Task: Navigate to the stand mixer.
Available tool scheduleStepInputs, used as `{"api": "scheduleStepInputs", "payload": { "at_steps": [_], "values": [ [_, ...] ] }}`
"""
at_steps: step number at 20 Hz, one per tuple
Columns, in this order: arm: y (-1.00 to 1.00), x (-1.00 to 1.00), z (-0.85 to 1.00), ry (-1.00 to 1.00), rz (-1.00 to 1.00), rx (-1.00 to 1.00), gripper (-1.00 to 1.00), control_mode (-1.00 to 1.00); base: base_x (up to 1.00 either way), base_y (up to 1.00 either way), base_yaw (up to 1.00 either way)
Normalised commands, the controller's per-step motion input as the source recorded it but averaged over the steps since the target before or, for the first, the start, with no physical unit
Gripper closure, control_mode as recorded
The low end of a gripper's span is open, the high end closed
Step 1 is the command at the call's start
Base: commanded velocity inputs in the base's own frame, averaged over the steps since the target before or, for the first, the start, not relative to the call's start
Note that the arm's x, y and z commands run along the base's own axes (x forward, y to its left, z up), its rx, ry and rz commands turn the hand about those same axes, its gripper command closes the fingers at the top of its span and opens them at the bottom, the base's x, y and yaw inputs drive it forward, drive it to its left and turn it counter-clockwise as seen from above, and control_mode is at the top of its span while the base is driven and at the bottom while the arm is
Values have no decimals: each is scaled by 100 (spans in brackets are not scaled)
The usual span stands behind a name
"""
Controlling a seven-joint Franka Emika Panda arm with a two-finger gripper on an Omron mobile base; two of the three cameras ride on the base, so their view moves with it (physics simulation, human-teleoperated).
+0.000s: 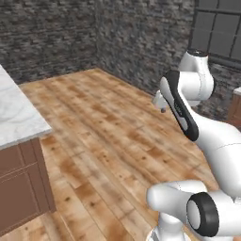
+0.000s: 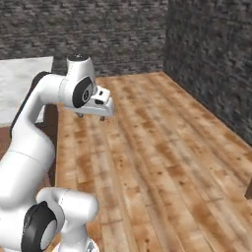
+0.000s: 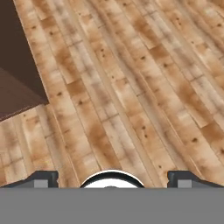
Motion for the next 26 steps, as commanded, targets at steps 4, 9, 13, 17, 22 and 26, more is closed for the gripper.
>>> {"api": "scheduleStepInputs", "payload": {
  "at_steps": [4, 9, 13, 17, 22, 26],
  "values": [
    [0, 0, 0, 0, 0, 0, -100, 100, 11, 43, 73],
    [0, 0, 0, 0, 0, 0, -100, 100, 26, 61, 65],
    [0, 0, 0, 0, 0, 0, -100, 100, 47, 89, 50],
    [0, 0, 0, 0, 0, 0, -100, 100, 93, 38, 32],
    [0, 0, 0, 0, 0, 0, -100, 100, 88, -82, 42],
    [0, 0, 0, 0, 0, 0, -100, 100, 31, -100, 30]
  ]
}}
